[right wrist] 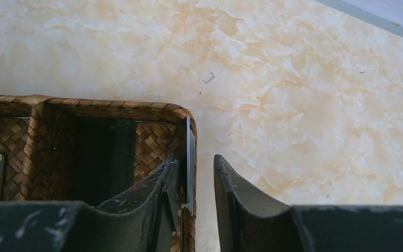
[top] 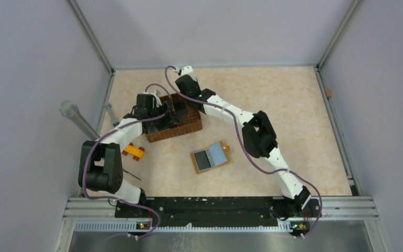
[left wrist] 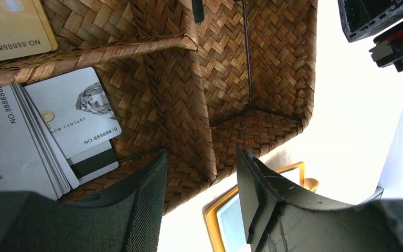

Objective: Put the credit cards into the card holder
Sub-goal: Pick up the credit card from the storage box.

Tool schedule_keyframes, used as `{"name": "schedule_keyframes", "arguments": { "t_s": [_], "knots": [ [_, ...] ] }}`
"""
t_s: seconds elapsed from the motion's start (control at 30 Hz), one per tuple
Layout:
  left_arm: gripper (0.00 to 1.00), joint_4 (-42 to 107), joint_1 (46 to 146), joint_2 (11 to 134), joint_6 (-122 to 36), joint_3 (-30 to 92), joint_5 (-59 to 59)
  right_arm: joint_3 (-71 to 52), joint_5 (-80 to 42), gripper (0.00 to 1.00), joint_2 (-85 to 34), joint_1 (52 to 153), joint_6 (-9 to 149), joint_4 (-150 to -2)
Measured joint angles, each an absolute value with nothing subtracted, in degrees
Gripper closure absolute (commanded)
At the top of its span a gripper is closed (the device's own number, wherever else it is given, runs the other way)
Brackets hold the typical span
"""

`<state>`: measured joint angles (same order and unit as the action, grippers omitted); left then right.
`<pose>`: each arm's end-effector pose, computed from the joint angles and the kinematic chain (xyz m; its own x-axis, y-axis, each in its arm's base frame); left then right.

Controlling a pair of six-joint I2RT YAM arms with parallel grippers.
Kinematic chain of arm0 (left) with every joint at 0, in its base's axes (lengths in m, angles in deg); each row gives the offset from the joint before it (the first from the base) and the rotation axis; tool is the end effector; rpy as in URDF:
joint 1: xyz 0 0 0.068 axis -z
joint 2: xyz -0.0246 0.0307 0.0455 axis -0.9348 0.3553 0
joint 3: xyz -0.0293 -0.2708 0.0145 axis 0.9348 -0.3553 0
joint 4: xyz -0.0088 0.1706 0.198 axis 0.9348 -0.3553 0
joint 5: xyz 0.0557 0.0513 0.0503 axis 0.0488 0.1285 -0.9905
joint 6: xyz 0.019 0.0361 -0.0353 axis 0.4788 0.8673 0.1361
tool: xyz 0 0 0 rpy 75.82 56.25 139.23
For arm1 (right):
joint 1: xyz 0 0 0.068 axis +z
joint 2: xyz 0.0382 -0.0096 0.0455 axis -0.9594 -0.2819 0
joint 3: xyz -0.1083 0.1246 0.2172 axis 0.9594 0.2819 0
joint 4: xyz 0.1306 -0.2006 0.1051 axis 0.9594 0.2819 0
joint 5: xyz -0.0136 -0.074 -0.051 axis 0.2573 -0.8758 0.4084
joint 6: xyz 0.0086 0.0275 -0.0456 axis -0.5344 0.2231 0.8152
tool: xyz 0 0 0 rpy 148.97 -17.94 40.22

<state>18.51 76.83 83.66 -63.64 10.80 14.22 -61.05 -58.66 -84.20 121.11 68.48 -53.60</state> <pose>0.3097 -0.0550 0.2084 -0.8115 -0.3835 -0.4409 -0.0545 0.8009 -0.5963 0.3909 0.3985 0.2308 -0.4370 -0.2911 -0.8510 -0.2729 0.9445 -0.1829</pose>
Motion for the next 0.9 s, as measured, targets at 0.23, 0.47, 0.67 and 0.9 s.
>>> {"name": "schedule_keyframes", "arguments": {
  "t_s": [0.23, 0.47, 0.67, 0.9],
  "knots": [
    [0.47, 18.6, 76.8, 83.9, -63.6, 10.8, 14.7, -61.1, -58.6, 0.72, -84.1, 121.6, 69.0, -53.7],
    [0.47, 18.8, 76.8, 84.5, -63.6, 10.8, 14.9, -61.1, -58.7, 0.76, -83.0, 122.1, 69.8, -54.6],
    [0.47, 18.9, 76.8, 84.5, -63.6, 10.8, 15.1, -61.1, -58.6, 0.58, -82.8, 122.2, 70.0, -54.5],
    [0.47, 19.0, 76.8, 84.5, -63.7, 10.8, 15.2, -61.1, -58.6, 0.46, -82.8, 122.2, 70.5, -54.3]
  ]
}}
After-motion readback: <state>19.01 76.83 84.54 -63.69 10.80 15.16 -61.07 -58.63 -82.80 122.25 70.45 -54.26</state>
